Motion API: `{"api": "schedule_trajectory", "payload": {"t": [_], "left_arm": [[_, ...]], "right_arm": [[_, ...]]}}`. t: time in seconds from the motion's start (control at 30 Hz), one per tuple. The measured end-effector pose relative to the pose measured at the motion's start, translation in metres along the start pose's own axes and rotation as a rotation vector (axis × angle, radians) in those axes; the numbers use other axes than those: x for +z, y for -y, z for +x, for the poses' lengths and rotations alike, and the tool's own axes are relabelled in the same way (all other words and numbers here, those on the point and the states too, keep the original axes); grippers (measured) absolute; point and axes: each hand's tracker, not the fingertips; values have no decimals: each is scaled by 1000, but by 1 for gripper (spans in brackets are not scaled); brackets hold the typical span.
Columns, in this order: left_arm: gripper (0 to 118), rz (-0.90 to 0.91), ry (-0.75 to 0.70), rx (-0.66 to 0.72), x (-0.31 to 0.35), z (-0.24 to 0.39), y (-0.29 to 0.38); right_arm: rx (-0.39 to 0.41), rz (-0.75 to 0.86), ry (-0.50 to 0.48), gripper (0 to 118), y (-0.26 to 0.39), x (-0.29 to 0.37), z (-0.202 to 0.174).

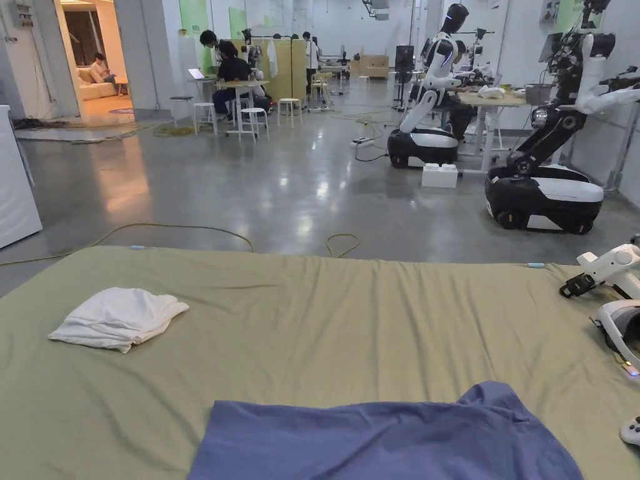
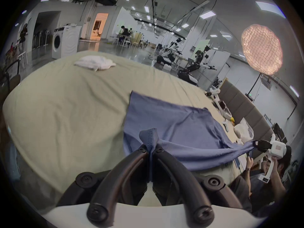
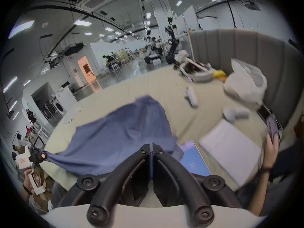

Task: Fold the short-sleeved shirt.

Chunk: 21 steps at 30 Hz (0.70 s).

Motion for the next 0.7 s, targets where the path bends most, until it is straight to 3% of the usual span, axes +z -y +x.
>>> {"api": "schedule_trajectory", "payload": {"t": [0.17,0.23,0.3,0.37,0.4,0.43,0.6,0.7], "left_arm": [[4,-95,-45,-17,-5,-3,39],[13,-121,-57,1,-13,-6,40],[49,-140,-87,13,-20,-8,41],[65,-146,-121,16,-24,-14,38],[84,-149,-123,23,-24,-15,36],[96,-135,-126,30,-20,-14,34],[97,99,-161,-85,33,27,15],[97,325,-184,-178,82,69,7]], "right_arm": [[5,-93,39,2,39,1,13],[-17,-125,26,4,44,-5,15],[0,-157,46,23,46,-13,12],[54,-190,77,41,50,-20,10],[64,-198,82,72,49,-19,7],[62,-195,70,91,50,-18,6],[63,-72,22,92,32,11,-11],[140,101,-12,92,16,44,-33]]}}
